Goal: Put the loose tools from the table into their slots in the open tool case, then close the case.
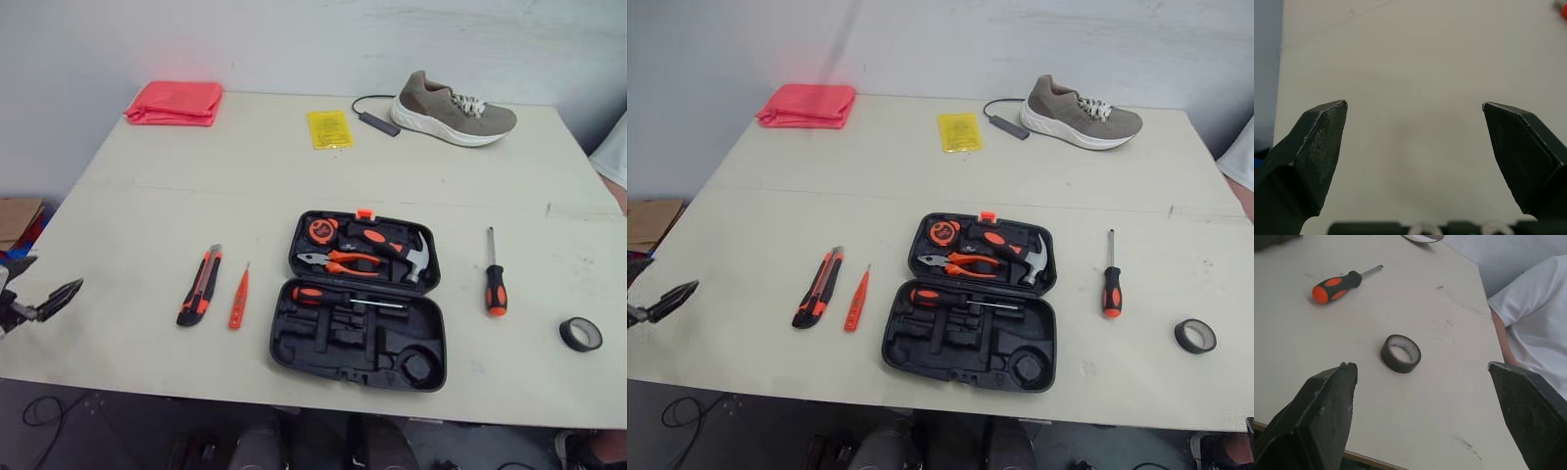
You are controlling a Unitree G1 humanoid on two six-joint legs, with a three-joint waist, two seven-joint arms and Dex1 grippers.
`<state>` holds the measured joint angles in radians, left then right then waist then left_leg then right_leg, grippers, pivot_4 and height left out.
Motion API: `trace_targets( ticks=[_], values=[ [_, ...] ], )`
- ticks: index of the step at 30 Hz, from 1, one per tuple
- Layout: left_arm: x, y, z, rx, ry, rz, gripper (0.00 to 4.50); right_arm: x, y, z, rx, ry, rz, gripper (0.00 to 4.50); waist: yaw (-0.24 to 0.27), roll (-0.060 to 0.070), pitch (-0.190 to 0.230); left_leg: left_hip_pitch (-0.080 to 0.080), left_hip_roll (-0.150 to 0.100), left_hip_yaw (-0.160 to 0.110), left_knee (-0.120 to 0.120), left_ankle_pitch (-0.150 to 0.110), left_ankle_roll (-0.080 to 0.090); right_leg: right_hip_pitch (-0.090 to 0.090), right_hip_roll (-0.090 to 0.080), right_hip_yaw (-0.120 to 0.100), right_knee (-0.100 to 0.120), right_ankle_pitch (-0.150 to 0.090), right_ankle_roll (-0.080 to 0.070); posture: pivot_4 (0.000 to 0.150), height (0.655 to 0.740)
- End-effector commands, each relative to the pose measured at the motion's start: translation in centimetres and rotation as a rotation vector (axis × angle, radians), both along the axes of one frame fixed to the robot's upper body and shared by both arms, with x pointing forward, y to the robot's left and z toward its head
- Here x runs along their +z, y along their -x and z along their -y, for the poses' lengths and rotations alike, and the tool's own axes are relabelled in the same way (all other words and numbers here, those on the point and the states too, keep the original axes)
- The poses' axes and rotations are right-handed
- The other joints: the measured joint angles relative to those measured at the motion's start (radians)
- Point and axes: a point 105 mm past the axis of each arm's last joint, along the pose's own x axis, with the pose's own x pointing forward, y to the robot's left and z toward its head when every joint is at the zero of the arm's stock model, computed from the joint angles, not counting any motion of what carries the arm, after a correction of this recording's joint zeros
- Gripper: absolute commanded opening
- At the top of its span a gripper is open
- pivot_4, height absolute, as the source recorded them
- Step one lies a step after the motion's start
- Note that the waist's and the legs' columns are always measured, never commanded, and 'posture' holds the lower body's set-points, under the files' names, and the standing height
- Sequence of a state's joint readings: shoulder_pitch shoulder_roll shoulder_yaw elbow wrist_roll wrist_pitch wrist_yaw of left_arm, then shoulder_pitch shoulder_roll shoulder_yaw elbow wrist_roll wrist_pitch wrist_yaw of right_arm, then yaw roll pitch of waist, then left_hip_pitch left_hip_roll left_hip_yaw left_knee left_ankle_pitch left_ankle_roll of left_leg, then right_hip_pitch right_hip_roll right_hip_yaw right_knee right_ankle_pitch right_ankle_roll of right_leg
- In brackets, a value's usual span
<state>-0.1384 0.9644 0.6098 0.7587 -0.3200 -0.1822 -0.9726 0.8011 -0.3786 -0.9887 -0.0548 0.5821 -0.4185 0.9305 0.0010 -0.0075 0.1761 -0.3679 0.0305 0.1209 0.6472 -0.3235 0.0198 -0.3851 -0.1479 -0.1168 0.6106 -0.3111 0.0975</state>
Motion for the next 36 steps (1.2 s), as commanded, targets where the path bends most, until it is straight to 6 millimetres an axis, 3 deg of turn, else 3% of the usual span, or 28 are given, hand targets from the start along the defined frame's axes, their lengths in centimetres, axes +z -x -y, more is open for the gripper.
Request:
trace_targets(
  ticks=[1, 8, 12, 16, 22, 28, 33, 36],
  values=[
    [1.9, -0.9, 1.0, -0.044, 0.012, 0.09, 4.49, 1.1, -0.9, -0.1, -0.007, -0.042, 0.068, 4.5, 0.0, 0.0, 0.0, 0.0, 0.0, 0.0, 0.0, 0.0, 0.0, 0.0, 0.0, 0.0, 0.0, 0.0, 0.0, 0.15, 0.74],
    [3.0, -4.3, 8.0, -0.306, 0.047, 0.15, 4.49, 2.6, -5.5, -3.5, 0.075, -0.133, 0.103, 4.5, -0.002, 0.002, 0.0, 0.0, 0.0, 0.001, 0.0, 0.001, -0.001, 0.0, 0.0, 0.001, 0.002, 0.0, 0.0, 0.15, 0.74],
    [5.1, -6.4, 15.2, -0.566, 0.077, 0.192, 4.49, 3.5, -8.9, -6.4, 0.116, -0.208, 0.05, 4.5, -0.001, 0.001, 0.0, -0.003, -0.001, 0.002, 0.001, 0.004, -0.005, -0.003, 0.001, 0.001, 0.004, 0.0, 0.0, 0.15, 0.74],
    [5.8, -5.6, 22.4, -0.875, 0.052, 0.148, 4.49, 2.9, -11.3, -8.8, 0.109, -0.296, -0.046, 4.5, 0.001, 0.0, -0.001, -0.003, -0.001, 0.004, 0.002, 0.008, -0.002, -0.004, 0.002, 0.002, 0.006, 0.0, 0.0, 0.15, 0.74],
    [6.5, -3.7, 29.1, -1.195, 0.082, 0.114, 4.49, 1.2, -15.0, -9.8, 0.06, -0.351, -0.177, 4.5, -0.002, -0.001, -0.001, -0.003, 0.0, 0.009, 0.003, 0.01, 0.0, -0.007, 0.01, 0.007, 0.009, 0.0, 0.0, 0.15, 0.74],
    [5.4, -1.7, 33.0, -1.393, 0.066, 0.042, 4.49, -0.1, -17.7, -10.0, 0.047, -0.392, -0.271, 4.5, -0.001, -0.002, 0.0, -0.004, 0.0, 0.009, 0.005, 0.01, 0.0, -0.007, 0.015, 0.009, 0.009, 0.0, 0.0, 0.15, 0.74],
    [6.1, -1.3, 33.9, -1.435, 0.093, 0.014, 4.49, -0.9, -18.9, -8.6, -0.04, -0.477, -0.317, 4.5, -0.001, -0.002, 0.0, -0.005, 0.001, 0.009, 0.007, 0.011, 0.001, -0.007, 0.016, 0.009, 0.01, 0.0, 0.0, 0.15, 0.74],
    [6.4, -1.0, 33.9, -1.463, 0.084, 0.008, 4.49, -1.6, -19.8, -8.7, -0.012, -0.466, -0.369, 4.5, -0.002, -0.002, 0.0, -0.006, 0.001, 0.009, 0.009, 0.011, 0.002, -0.007, 0.016, 0.009, 0.01, 0.001, 0.001, 0.15, 0.74]
  ],
)
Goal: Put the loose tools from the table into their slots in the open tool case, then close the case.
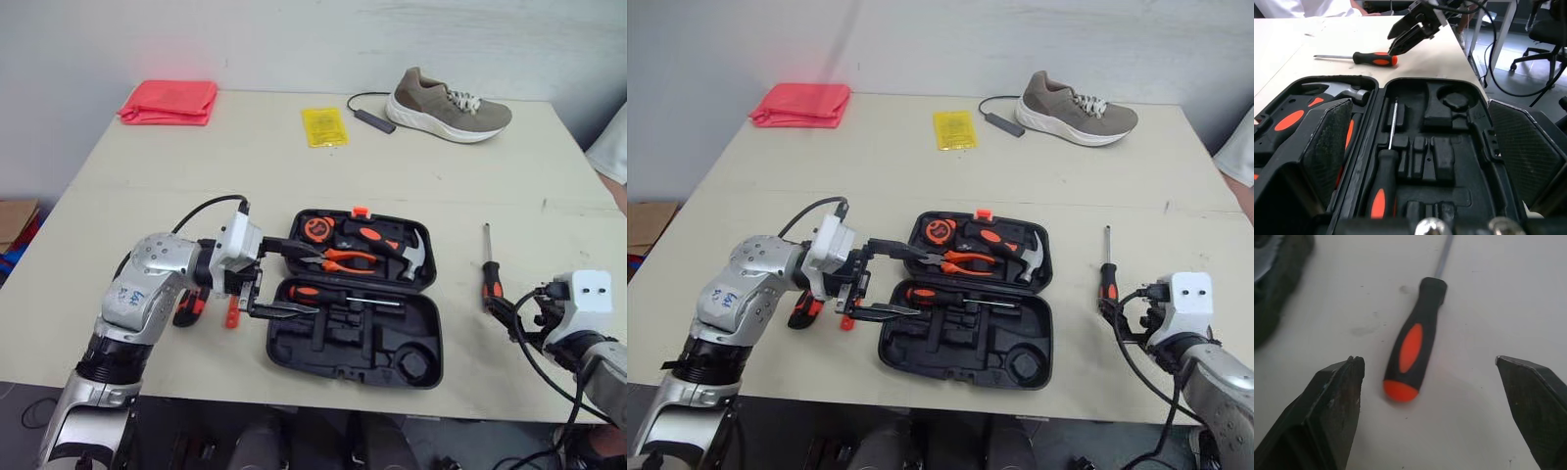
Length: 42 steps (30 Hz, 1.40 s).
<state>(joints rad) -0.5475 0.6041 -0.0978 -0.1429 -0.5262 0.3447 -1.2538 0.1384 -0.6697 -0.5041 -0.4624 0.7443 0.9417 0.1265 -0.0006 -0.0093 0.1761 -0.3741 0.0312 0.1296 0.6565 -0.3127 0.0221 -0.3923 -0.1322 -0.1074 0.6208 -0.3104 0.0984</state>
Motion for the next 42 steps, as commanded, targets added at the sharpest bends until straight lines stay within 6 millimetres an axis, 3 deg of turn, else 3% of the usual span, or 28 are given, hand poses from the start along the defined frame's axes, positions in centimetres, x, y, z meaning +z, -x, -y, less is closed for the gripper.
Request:
trace_targets(
  ticks=[1, 5, 10, 13, 18, 21, 24, 27, 32, 37, 42],
  values=[
    [1.2, 0.7, 0.2, -0.043, 0.022, 0.018, 4.49, 0.1, -0.8, -0.2, 0.028, 0.006, -0.005, 4.5, 0.0, 0.0, 0.0, 0.0, 0.0, 0.0, 0.0, 0.0, 0.0, 0.0, 0.0, 0.0, 0.0, 0.0, 0.0, 0.15, 0.74],
    [1.2, 0.6, 0.4, -0.058, 0.012, 0.015, 4.49, 0.7, -2.7, -0.5, 0.043, -0.015, 0.02, 4.5, -0.002, 0.0, 0.0, 0.0, 0.0, 0.0, 0.001, 0.0, 0.0, 0.0, 0.0, 0.0, 0.0, 0.0, 0.0, 0.15, 0.74],
    [1.0, 0.8, 0.7, -0.075, 0.003, 0.021, 4.49, -0.9, -3.3, 0.4, -0.016, 0.025, -0.063, 4.5, 0.003, 0.0, 0.0, -0.001, 0.0, -0.001, 0.001, 0.0, 0.0, 0.0, 0.0, -0.001, 0.0, 0.0, 0.0, 0.15, 0.74],
    [0.9, 0.8, 0.5, -0.073, -0.002, 0.034, 4.5, -1.6, -2.7, 0.6, -0.051, 0.026, -0.111, 3.61, 0.003, 0.0, 0.0, -0.002, 0.0, -0.001, 0.003, 0.0, 0.0, 0.0, 0.0, -0.001, 0.0, 0.0, 0.001, 0.15, 0.74],
    [0.9, 0.8, 0.4, -0.086, -0.008, 0.043, 4.5, -1.4, -2.5, 0.1, -0.066, -0.013, -0.096, 1.12, 0.005, 0.0, 0.0, -0.002, 0.0, -0.002, 0.005, 0.0, 0.001, 0.001, 0.0, -0.001, 0.0, 0.001, 0.001, 0.15, 0.74],
    [0.9, 0.8, 0.4, -0.103, -0.014, 0.031, 4.5, -0.9, -2.6, 0.5, -0.096, -0.001, -0.057, 1.04, 0.004, 0.0, 0.0, -0.003, 0.0, -0.002, 0.005, 0.0, 0.001, 0.001, 0.0, -0.001, 0.0, 0.001, 0.001, 0.15, 0.74],
    [1.1, 1.1, 0.4, -0.131, 0.007, 0.026, 4.5, 1.7, -2.8, 0.4, -0.066, 0.029, 0.084, 1.04, 0.004, 0.0, 0.0, -0.003, 0.0, -0.002, 0.005, 0.0, 0.001, 0.0, 0.0, -0.001, 0.0, 0.001, 0.001, 0.15, 0.74],
    [1.6, 1.7, 0.2, -0.141, 0.039, 0.011, 4.5, 6.0, -2.6, -1.7, 0.165, 0.204, 0.272, 1.04, 0.002, 0.003, 0.002, -0.004, 0.0, -0.002, 0.005, 0.0, 0.001, 0.0, 0.0, -0.001, 0.0, 0.001, 0.001, 0.15, 0.74],
    [1.4, 2.6, -1.3, -0.148, 0.014, 0.108, 4.5, 8.9, -0.6, -7.7, 0.678, 0.26, 0.425, 1.04, -0.01, 0.001, 0.002, -0.001, 0.002, 0.001, 0.004, -0.001, 0.0, 0.0, 0.003, -0.001, -0.001, 0.001, 0.002, 0.15, 0.74],
    [0.3, 3.3, -3.6, -0.124, -0.052, 0.016, 4.5, 6.8, 1.4, -12.0, 1.084, 0.352, 0.274, 1.04, -0.004, 0.001, 0.003, -0.001, 0.002, 0.001, 0.004, -0.002, 0.001, 0.0, 0.002, -0.001, -0.001, 0.001, 0.002, 0.15, 0.74],
    [-1.1, 3.7, -5.8, -0.073, -0.139, -0.088, 4.5, 3.4, 2.3, -14.1, 1.289, 0.418, 0.083, 1.04, 0.0, 0.0, 0.003, -0.002, 0.002, 0.001, 0.006, -0.004, 0.002, 0.0, -0.001, 0.0, -0.002, 0.001, 0.002, 0.15, 0.74]
  ],
)
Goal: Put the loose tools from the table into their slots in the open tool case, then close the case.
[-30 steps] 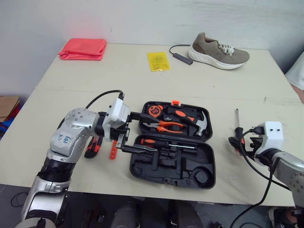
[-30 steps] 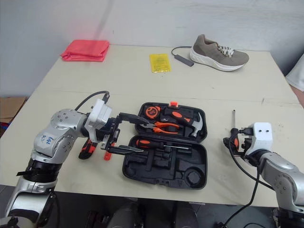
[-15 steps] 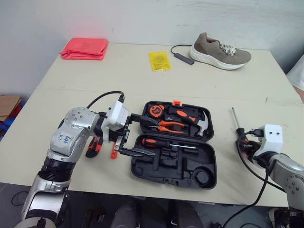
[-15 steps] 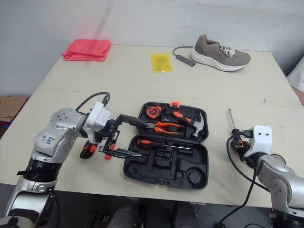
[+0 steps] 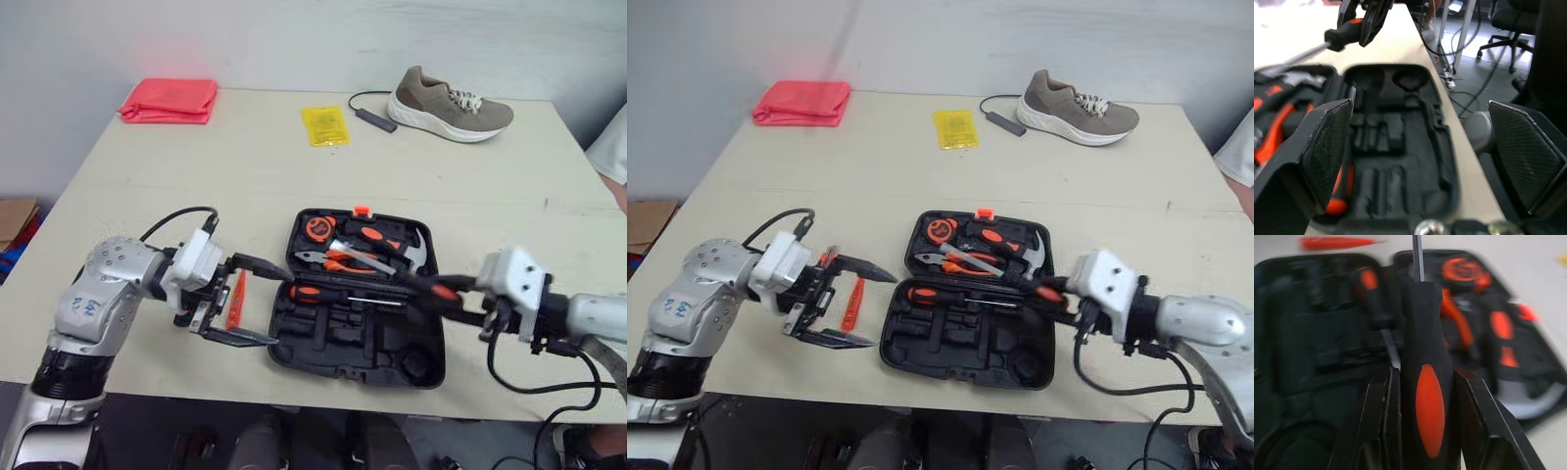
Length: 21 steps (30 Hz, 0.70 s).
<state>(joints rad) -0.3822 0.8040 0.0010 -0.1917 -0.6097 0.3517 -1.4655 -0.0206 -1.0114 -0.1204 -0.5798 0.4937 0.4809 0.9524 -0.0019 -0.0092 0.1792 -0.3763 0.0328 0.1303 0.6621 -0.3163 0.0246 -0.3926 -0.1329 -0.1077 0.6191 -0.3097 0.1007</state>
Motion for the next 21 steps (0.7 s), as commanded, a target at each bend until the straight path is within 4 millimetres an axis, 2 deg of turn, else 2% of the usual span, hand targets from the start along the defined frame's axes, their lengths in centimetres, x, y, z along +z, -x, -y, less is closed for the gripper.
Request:
trace_targets(
  ticks=[1, 6, 9, 15, 21],
  values=[
    [0.2, 0.2, -0.8, 0.019, -0.021, 0.027, 4.5, -1.6, 0.3, -1.1, 0.069, 0.096, -0.043, 1.04, 0.004, 0.0, 0.0, 0.0, 0.0, -0.001, 0.0, 0.0, 0.0, 0.0, 0.0, -0.001, 0.0, 0.0, 0.0, 0.15, 0.74],
    [0.1, -0.6, -0.7, 0.067, -0.011, 0.064, 4.5, -3.1, -0.3, -1.7, 0.047, 0.121, -0.099, 1.04, 0.004, 0.0, 0.0, -0.002, -0.001, -0.002, 0.001, 0.0, 0.0, 0.0, -0.003, -0.001, -0.001, 0.0, 0.0, 0.15, 0.74],
    [0.1, -0.6, -0.6, 0.072, -0.008, 0.063, 4.5, -3.8, -0.8, -1.4, 0.021, 0.154, -0.101, 1.04, 0.001, 0.0, 0.0, -0.002, 0.0, -0.002, 0.001, -0.001, 0.0, 0.0, -0.003, -0.002, 0.0, 0.0, 0.0, 0.15, 0.74],
    [-0.2, -0.5, -0.5, 0.073, -0.01, 0.051, 4.5, -4.0, -1.2, -1.9, 0.036, 0.148, -0.104, 1.04, -0.001, -0.001, 0.0, -0.002, 0.0, -0.002, 0.002, 0.0, -0.001, 0.0, -0.001, -0.002, 0.0, 0.0, 0.0, 0.15, 0.74],
    [-0.3, -0.8, -0.2, 0.07, -0.01, 0.081, 4.5, -4.4, -1.6, -0.6, 0.036, 0.196, -0.135, 1.04, 0.0, -0.001, 0.0, -0.002, 0.0, -0.002, 0.002, 0.0, -0.001, 0.0, -0.001, -0.002, 0.001, 0.0, 0.0, 0.15, 0.74]
  ],
)
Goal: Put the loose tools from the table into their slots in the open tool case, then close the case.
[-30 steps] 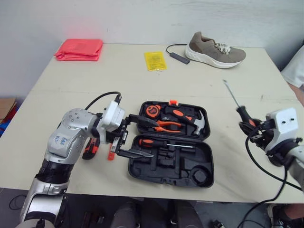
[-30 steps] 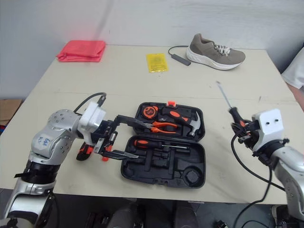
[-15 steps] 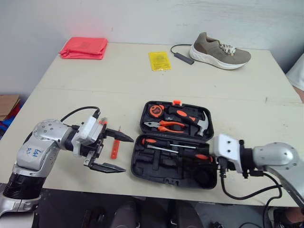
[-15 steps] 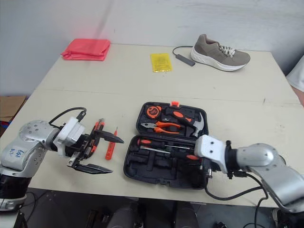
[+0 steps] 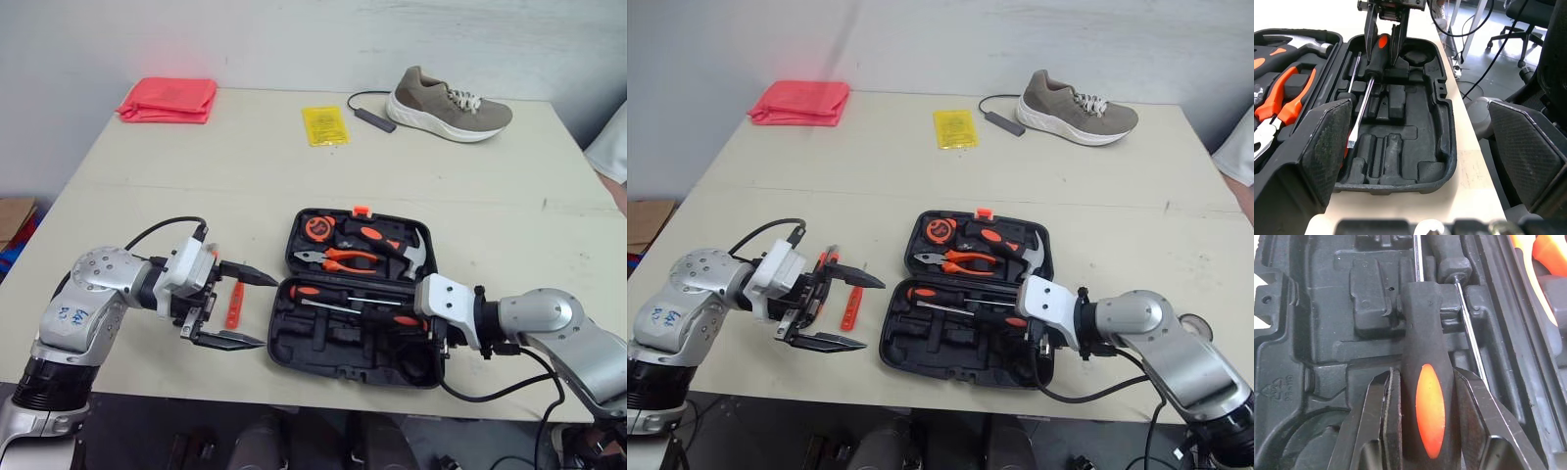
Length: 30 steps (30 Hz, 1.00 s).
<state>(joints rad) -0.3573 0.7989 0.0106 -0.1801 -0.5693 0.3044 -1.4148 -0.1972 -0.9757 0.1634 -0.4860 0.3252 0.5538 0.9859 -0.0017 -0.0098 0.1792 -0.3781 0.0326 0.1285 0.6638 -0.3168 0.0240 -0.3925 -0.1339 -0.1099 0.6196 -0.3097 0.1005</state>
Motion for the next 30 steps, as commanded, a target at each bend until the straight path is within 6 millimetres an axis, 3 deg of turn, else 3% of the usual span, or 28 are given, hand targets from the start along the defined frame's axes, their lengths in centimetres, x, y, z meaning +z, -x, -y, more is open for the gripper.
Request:
trace_targets(
  ticks=[1, 12, 30],
  values=[
    [0.3, -0.1, 0.2, -0.004, -0.002, 0.043, 4.5, -0.7, -0.2, 1.5, -0.021, 0.07, -0.024, 1.04, 0.001, 0.0, 0.0, 0.0, 0.0, 0.0, 0.0, 0.0, 0.0, 0.0, 0.0, 0.0, 0.0, 0.0, 0.0, 0.15, 0.74],
    [0.3, -0.3, 0.5, -0.003, 0.003, 0.046, 4.5, -1.1, -0.4, 2.8, -0.074, 0.106, -0.061, 1.04, 0.003, -0.001, -0.001, 0.0, 0.0, 0.0, 0.001, 0.0, 0.0, 0.001, -0.001, 0.0, 0.0, 0.0, 0.0, 0.15, 0.74],
    [0.0, -0.3, 1.0, 0.005, 0.015, 0.045, 4.5, -1.2, -0.5, 3.2, -0.095, 0.138, -0.121, 1.04, 0.004, -0.002, -0.001, 0.0, 0.0, -0.001, 0.001, 0.0, 0.0, 0.001, -0.001, -0.001, 0.0, 0.0, 0.0, 0.15, 0.74]
  ],
)
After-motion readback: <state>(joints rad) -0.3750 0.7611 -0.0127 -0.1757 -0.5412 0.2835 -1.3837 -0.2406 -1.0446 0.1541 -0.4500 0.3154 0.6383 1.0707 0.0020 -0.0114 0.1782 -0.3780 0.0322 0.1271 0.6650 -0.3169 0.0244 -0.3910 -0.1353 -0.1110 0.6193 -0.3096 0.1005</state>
